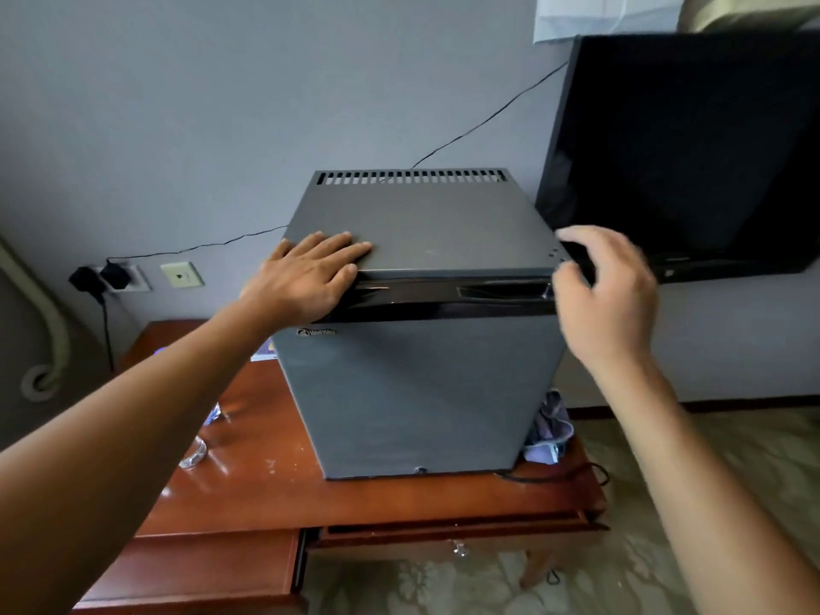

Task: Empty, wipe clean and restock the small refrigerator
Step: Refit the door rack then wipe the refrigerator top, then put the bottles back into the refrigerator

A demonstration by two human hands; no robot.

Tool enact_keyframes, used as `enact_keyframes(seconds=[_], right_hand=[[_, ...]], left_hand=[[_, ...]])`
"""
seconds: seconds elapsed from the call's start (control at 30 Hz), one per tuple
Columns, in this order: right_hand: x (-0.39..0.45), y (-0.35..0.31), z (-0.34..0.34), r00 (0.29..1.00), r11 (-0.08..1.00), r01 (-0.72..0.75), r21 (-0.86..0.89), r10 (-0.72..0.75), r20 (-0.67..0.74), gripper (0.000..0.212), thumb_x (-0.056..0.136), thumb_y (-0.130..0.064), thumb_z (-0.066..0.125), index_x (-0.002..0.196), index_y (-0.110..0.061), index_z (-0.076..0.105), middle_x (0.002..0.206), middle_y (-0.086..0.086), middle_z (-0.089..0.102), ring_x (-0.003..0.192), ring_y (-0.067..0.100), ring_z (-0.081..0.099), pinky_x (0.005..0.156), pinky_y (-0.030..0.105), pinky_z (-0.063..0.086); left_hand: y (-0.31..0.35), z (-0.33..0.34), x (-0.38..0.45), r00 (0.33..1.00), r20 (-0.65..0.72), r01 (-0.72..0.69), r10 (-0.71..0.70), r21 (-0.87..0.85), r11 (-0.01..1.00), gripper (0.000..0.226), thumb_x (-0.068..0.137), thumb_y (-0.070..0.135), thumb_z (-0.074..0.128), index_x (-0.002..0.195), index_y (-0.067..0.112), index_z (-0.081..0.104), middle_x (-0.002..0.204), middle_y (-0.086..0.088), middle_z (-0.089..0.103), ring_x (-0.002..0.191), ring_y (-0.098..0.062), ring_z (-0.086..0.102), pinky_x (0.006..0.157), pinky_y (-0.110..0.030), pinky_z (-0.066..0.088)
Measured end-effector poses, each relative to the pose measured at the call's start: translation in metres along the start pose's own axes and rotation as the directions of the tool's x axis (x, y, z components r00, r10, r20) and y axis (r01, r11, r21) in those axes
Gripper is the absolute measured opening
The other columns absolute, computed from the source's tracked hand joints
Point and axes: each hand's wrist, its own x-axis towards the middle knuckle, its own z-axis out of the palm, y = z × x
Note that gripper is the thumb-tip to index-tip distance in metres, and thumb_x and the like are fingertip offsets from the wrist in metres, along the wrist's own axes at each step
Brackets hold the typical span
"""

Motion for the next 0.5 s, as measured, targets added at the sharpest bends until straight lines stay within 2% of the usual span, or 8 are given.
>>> enact_keyframes(seconds=[0.03,0.07,0.1,0.17,0.27,0.33,0.4,0.5], right_hand=[[0.003,-0.025,0.013,0.978,0.994,0.105,-0.013,-0.101,0.182,0.038,0.09,-0.022,0.055,0.125,-0.016,0.069,0.131,0.006,0.065,0.126,0.025,0.056,0.11,0.039,0.041],[0.002,-0.048,0.028,0.913,0.986,0.166,-0.034,-0.141,0.383,0.043,0.096,-0.035,0.051,0.135,-0.023,0.064,0.144,0.006,0.057,0.137,0.025,0.047,0.116,0.044,0.034],[-0.001,-0.069,0.044,0.822,0.979,0.192,-0.073,-0.12,0.556,0.049,0.1,-0.047,0.043,0.146,-0.03,0.053,0.157,0.004,0.043,0.147,0.024,0.033,0.122,0.049,0.022],[-0.007,-0.093,0.074,0.658,0.971,0.173,-0.164,0.01,0.753,0.059,0.102,-0.063,0.027,0.157,-0.042,0.028,0.169,-0.004,0.017,0.156,0.02,0.007,0.125,0.054,0.002],[-0.016,-0.111,0.093,0.559,0.953,0.136,-0.272,0.153,0.815,0.069,0.096,-0.075,0.013,0.159,-0.046,0.014,0.171,-0.005,0.006,0.157,0.023,-0.003,0.124,0.057,-0.005],[-0.025,-0.115,0.083,0.542,0.924,0.183,-0.336,0.191,0.819,0.077,0.092,-0.081,0.01,0.16,-0.045,0.012,0.171,-0.004,0.004,0.157,0.025,-0.005,0.123,0.059,-0.005],[-0.035,-0.116,0.062,0.526,0.908,0.208,-0.365,0.21,0.824,0.08,0.09,-0.084,0.012,0.16,-0.045,0.009,0.171,-0.004,0.0,0.157,0.026,-0.009,0.123,0.059,-0.007],[-0.045,-0.113,0.029,0.474,0.891,0.24,-0.386,0.239,0.848,0.073,0.095,-0.074,0.022,0.16,-0.046,0.003,0.171,-0.004,-0.007,0.156,0.025,-0.017,0.122,0.058,-0.011]], left_hand=[[0.002,-0.001,-0.001,1.0,-0.002,0.006,-0.006,0.007,1.0,0.053,0.105,0.058,0.011,0.158,0.052,0.015,0.167,0.019,0.019,0.154,-0.016,0.017,0.123,-0.047,0.016],[0.004,-0.002,-0.004,1.0,0.002,0.012,-0.012,0.007,1.0,0.051,0.106,0.055,0.014,0.158,0.05,0.015,0.168,0.017,0.019,0.154,-0.017,0.017,0.123,-0.048,0.016],[0.006,-0.003,-0.007,1.0,0.004,0.022,-0.022,0.005,1.0,0.052,0.107,0.054,0.014,0.158,0.05,0.014,0.168,0.015,0.019,0.153,-0.018,0.017,0.122,-0.05,0.016],[0.01,-0.004,-0.022,0.998,0.034,0.054,-0.055,0.014,0.998,0.056,0.103,0.055,0.01,0.158,0.047,0.011,0.169,0.01,0.016,0.154,-0.023,0.015,0.122,-0.056,0.015],[0.023,-0.007,-0.058,0.993,0.085,0.085,-0.083,-0.014,0.996,0.069,0.094,0.057,0.001,0.159,0.037,0.016,0.171,0.006,0.007,0.155,-0.03,0.008,0.122,-0.062,0.012],[0.04,-0.014,-0.087,0.98,0.161,0.135,-0.114,-0.126,0.983,0.065,0.1,0.052,0.012,0.162,0.033,0.012,0.172,0.003,0.001,0.157,-0.027,0.001,0.123,-0.06,0.009],[0.058,-0.028,-0.119,0.972,0.227,0.125,-0.057,-0.3,0.946,0.068,0.1,0.054,0.021,0.162,0.027,0.016,0.171,0.003,0.001,0.158,-0.02,-0.003,0.125,-0.053,0.007],[0.073,-0.046,-0.178,0.967,0.241,0.098,0.08,-0.644,0.759,0.056,0.108,0.047,0.031,0.162,0.034,0.019,0.166,0.019,0.003,0.155,-0.003,-0.005,0.126,-0.033,-0.003]])
